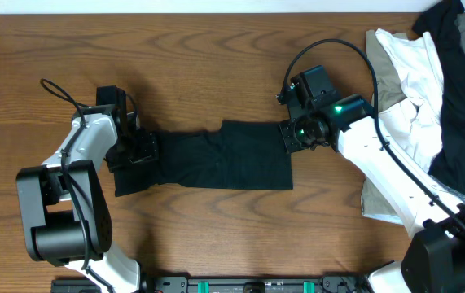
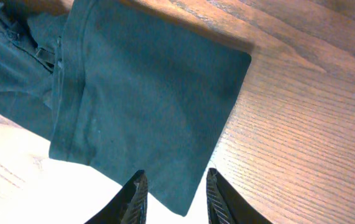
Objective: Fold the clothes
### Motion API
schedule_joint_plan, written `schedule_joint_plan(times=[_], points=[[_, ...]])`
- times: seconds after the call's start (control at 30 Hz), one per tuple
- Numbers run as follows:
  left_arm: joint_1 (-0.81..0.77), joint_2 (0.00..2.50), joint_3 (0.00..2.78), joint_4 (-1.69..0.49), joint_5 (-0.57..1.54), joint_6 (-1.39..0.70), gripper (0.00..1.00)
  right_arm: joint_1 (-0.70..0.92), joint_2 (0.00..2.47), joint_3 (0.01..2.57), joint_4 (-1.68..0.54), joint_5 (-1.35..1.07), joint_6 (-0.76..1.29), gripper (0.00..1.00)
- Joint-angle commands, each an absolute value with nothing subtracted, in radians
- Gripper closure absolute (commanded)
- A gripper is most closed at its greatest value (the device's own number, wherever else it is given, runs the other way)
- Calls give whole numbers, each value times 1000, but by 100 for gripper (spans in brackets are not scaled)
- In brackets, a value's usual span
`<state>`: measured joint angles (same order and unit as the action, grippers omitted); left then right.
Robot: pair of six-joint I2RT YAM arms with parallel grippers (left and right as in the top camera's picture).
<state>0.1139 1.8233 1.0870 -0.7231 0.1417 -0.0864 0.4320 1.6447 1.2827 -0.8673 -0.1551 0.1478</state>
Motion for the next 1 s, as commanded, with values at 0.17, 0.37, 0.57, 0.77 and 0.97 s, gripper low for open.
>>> schedule_joint_plan(times=[0.17, 0.37, 0.57, 0.77, 0.97], points=[[117, 1834, 1089, -712, 70, -110, 23, 426, 1647, 1292, -868, -136, 133, 70], [117, 1840, 1068, -688, 123, -93, 42, 426, 1647, 1292, -872, -134, 133, 70], [117, 1869, 1032, -650, 123, -90, 81, 426, 1647, 1292, -887, -134, 133, 70], [117, 1853, 1040, -665, 119, -91, 93, 426, 1647, 1292, -897, -134, 133, 70], [117, 1774, 1089, -714, 118, -91, 93, 426, 1647, 1292, -902, -130, 133, 70]])
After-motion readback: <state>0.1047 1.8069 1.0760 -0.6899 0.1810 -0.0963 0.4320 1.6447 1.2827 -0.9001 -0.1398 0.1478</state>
